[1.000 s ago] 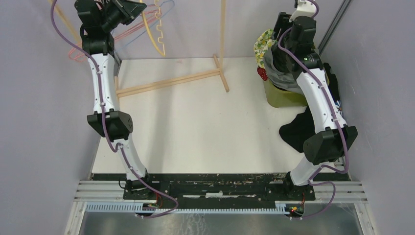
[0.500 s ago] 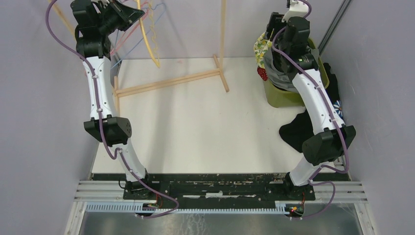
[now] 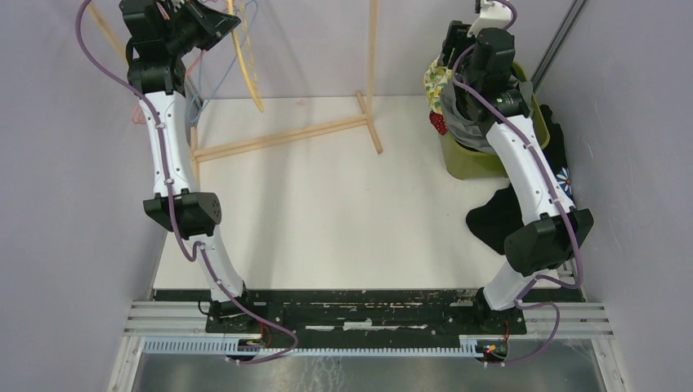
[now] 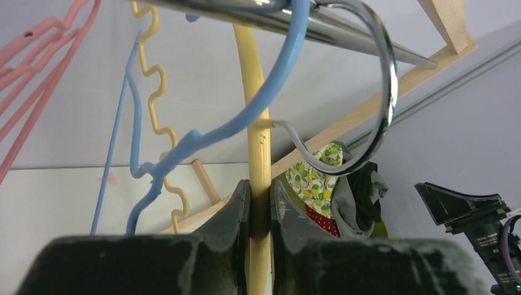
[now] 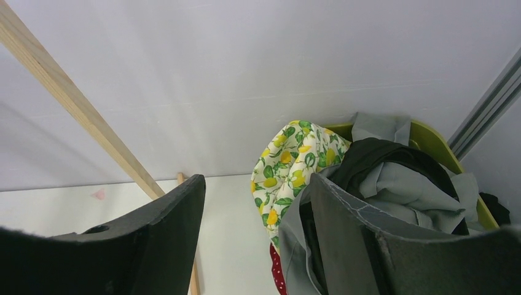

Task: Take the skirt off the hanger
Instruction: Place the hanger at the clothesline.

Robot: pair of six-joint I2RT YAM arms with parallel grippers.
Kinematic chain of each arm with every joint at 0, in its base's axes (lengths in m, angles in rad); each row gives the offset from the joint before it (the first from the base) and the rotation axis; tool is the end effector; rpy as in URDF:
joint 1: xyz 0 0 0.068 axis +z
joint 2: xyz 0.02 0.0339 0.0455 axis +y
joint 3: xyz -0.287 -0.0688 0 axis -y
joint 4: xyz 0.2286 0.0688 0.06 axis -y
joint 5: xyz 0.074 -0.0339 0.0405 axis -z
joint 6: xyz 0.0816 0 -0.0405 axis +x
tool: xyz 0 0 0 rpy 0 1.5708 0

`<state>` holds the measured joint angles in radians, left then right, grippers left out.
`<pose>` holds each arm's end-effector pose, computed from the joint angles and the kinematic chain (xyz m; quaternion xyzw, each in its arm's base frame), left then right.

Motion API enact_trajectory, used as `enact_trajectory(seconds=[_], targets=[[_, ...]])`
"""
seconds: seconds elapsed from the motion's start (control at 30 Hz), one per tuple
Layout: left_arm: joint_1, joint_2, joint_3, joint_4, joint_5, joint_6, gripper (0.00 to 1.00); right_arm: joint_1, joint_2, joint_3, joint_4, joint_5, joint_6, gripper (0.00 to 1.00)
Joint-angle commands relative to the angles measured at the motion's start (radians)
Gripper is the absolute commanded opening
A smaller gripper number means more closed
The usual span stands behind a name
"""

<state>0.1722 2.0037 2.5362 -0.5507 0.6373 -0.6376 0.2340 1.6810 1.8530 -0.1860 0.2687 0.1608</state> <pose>0.4482 0.0287 0.5392 -0.0652 0.7093 -0.3709 0.5959 0.4128 0.0761 0.4949 0.0682 0.7086 0.0429 0.7010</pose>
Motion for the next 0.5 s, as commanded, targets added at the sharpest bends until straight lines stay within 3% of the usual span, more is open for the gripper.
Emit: enact_trajectory(seconds=[0.0, 0.33, 0.47], targets=[[-0.010, 0.064, 0.083, -0.004, 0.013, -0.018, 0.03, 0.007, -0.009, 0.049, 0.056, -0.005, -0.019, 0.69], [-0.012, 0.039, 0.059, 0.100, -0.075, -0.019, 0.03, 0.007, -0.030, 0.011, 0.059, 0.010, -0.045, 0.69], [-0.010, 0.049, 0.067, 0.104, -0.009, -0.055, 0.03, 0.007, -0.035, 0.009, 0.061, 0.015, -0.047, 0.69]])
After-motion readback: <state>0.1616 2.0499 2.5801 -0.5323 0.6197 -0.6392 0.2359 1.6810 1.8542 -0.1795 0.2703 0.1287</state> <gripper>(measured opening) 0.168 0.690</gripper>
